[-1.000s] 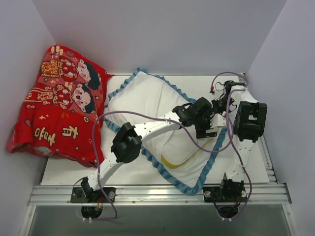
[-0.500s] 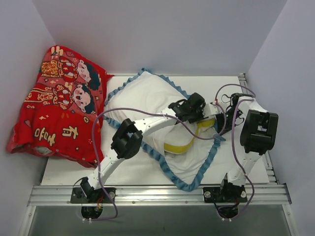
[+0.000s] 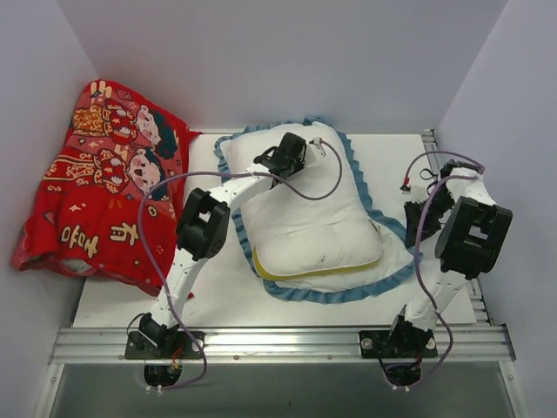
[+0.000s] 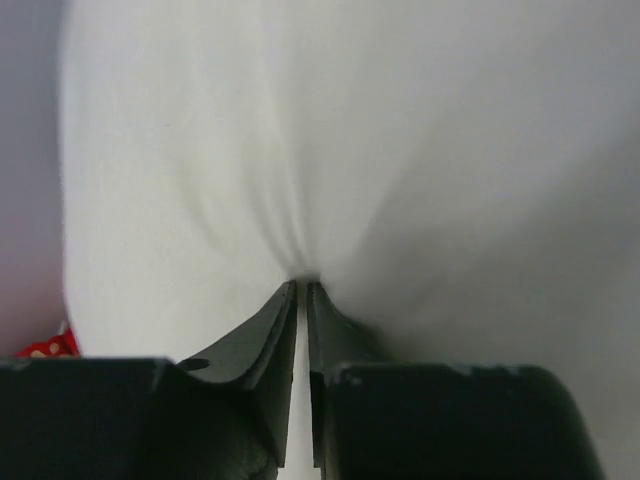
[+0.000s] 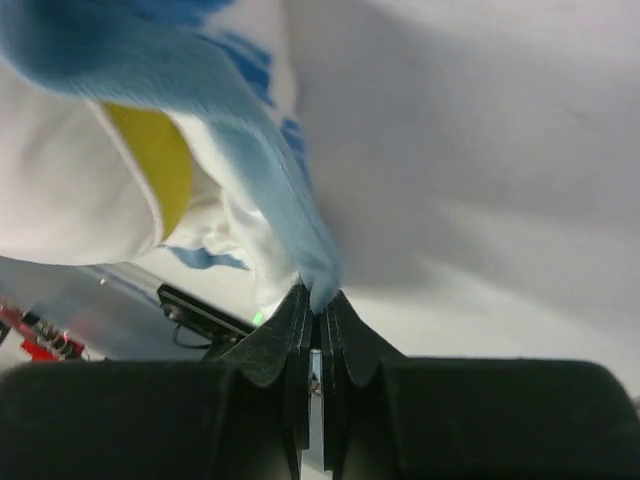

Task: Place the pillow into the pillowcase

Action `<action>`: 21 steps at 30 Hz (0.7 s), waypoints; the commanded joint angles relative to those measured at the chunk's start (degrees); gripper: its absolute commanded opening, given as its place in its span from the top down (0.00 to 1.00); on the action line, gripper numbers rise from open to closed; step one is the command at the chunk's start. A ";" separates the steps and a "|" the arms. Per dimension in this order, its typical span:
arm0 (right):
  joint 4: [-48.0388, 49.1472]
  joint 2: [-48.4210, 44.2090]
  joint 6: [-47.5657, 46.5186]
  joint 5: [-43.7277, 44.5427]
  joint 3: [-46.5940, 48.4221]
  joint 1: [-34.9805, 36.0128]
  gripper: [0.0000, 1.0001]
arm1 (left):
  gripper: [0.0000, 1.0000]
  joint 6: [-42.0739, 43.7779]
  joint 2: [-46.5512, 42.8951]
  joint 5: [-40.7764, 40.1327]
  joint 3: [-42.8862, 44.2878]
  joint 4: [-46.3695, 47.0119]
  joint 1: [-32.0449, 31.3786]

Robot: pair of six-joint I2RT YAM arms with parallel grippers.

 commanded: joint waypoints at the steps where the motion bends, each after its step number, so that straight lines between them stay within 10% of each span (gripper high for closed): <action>1: -10.30 -3.30 -0.07 -3.45 0.70 5.59 1.00 | 0.81 -0.95 -6.11 4.64 -6.20 -2.45 -6.74; 10: -14.78 -7.52 -0.68 -8.84 -1.67 7.72 1.00 | 0.31 -12.80 -28.35 34.28 -24.15 -2.72 -5.18; 14: -16.19 -7.25 -1.82 -8.40 -1.24 6.76 0.80 | 0.28 -13.35 -30.56 38.75 -21.08 -8.41 -5.35; 21: -11.47 -1.64 3.35 -3.58 2.90 5.78 0.71 | 0.27 -24.21 -43.03 43.52 -35.64 -19.94 -2.11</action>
